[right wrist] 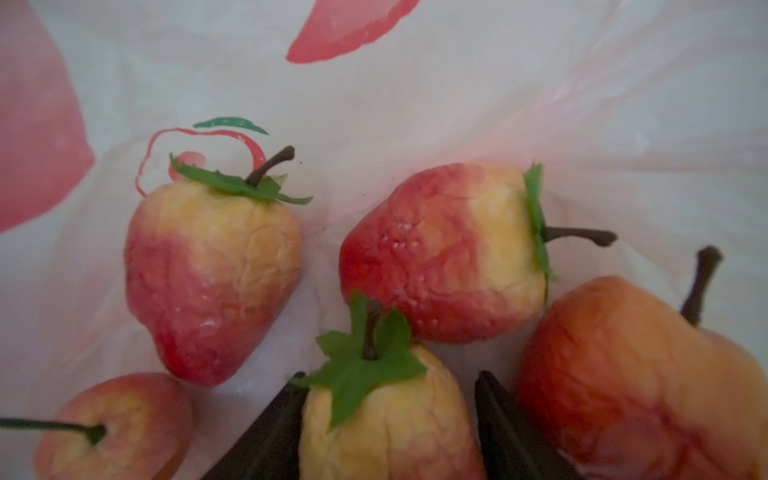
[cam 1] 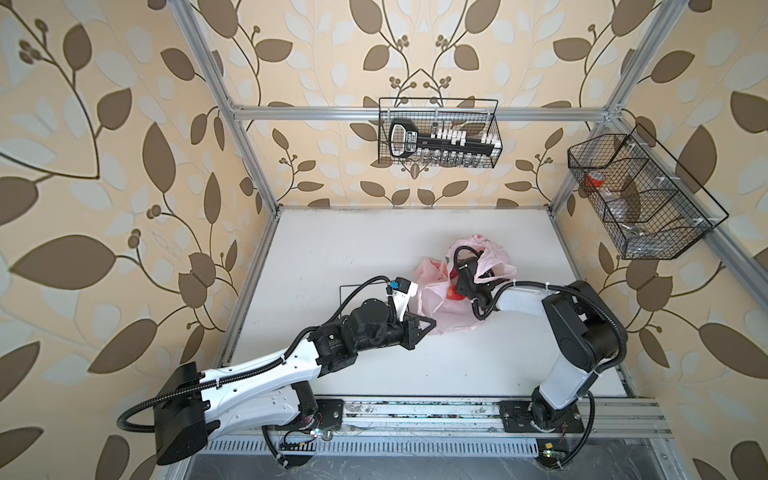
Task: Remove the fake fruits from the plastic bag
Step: 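Grasp a red-yellow strawberry with the right gripper and lift it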
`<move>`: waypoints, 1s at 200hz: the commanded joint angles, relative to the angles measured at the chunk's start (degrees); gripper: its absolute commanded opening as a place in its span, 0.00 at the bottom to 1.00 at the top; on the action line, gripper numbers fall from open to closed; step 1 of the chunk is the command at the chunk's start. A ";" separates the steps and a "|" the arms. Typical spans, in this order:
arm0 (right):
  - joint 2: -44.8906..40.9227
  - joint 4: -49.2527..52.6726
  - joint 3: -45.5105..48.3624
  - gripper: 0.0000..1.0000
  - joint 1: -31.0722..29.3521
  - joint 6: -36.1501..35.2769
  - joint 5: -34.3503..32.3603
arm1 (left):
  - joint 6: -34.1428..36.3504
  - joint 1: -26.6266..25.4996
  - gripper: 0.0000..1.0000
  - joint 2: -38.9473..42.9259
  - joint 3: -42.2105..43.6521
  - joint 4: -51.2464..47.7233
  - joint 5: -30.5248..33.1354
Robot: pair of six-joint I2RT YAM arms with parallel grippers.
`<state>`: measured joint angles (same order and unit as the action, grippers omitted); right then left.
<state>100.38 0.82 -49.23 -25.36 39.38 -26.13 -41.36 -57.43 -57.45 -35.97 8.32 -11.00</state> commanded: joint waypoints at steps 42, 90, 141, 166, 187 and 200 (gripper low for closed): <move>-3.03 0.24 -0.08 0.48 0.30 -2.04 -0.40 | 1.46 -0.40 0.00 1.22 -0.38 1.00 1.13; -9.68 -0.16 3.99 0.46 0.29 -2.26 2.86 | 1.12 -0.40 0.00 0.30 -0.40 1.09 1.92; -19.50 -3.13 10.45 0.46 -0.15 -4.85 11.11 | 0.43 -0.40 0.00 -0.86 -0.85 1.18 3.34; -24.64 -4.07 13.04 0.46 -0.58 -5.60 15.72 | 0.02 -0.40 0.00 -1.73 -1.46 0.46 4.60; -28.85 -4.08 14.44 0.45 -0.98 -6.36 18.32 | -0.34 -0.40 0.00 -3.15 -2.95 -2.13 6.33; -31.30 -3.91 15.15 0.45 -1.17 -6.80 19.84 | 0.19 -0.32 0.00 -4.09 -4.03 -3.38 6.55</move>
<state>72.75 -2.13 -35.62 -26.02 34.35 -11.09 -41.28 -57.43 -60.25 -36.42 6.63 -6.90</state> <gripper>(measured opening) 0.478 0.047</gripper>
